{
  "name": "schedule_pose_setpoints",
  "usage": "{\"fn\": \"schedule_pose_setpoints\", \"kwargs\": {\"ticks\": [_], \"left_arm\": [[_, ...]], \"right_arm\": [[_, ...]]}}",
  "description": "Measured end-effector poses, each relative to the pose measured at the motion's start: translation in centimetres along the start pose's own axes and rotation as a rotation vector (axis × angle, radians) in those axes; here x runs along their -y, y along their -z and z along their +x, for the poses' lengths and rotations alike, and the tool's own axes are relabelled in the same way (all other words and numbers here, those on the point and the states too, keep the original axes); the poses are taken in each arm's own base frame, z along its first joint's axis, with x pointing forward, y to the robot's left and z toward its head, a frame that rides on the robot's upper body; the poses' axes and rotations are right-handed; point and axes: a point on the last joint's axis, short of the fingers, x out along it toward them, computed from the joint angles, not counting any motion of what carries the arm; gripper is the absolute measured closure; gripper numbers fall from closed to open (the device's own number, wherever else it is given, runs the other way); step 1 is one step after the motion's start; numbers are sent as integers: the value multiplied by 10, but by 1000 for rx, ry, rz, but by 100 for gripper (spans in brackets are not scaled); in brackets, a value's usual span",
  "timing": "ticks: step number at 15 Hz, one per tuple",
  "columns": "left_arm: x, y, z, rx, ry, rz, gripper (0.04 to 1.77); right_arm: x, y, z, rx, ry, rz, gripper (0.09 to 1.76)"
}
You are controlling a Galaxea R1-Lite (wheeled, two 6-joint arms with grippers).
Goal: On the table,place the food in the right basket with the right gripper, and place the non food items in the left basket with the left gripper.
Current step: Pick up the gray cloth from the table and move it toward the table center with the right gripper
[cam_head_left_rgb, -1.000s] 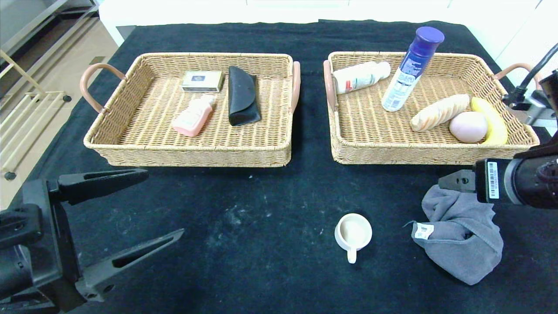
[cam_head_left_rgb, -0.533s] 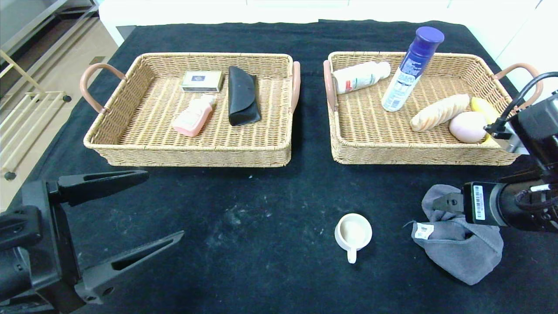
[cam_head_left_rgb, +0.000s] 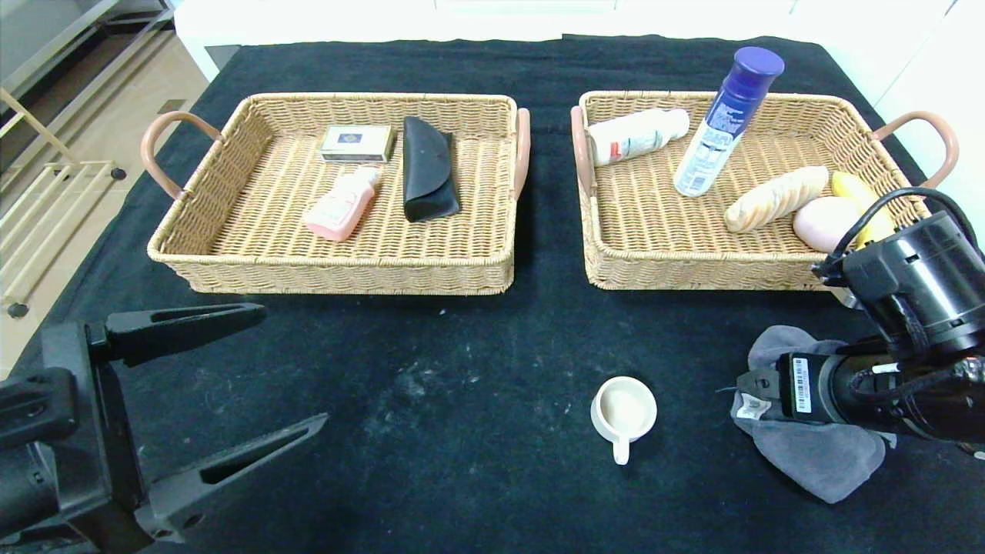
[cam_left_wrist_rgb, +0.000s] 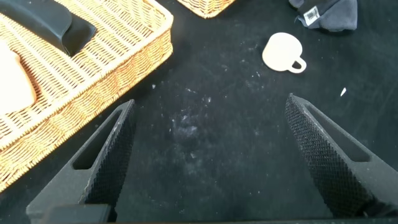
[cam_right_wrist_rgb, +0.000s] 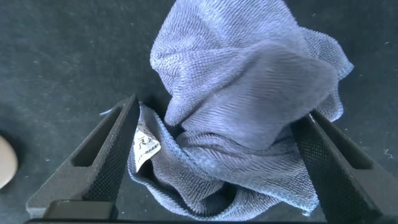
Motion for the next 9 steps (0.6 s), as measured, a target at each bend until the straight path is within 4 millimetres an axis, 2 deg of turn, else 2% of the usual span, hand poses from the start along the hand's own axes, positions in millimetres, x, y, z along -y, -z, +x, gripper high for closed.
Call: {"fn": "schedule_pose_setpoints", "kwargs": {"ticks": [2,6,9], "left_arm": [[0,0,0,1,1,0,9],[1,0,-1,2,3,1,9],[1,0,-1,3,2,2,9]], "right_arm": [[-1,1,3,-7,5,-4,14],[-2,2,7,-20,15,-10,74],[-2,3,8,-24,18,-12,105]]}}
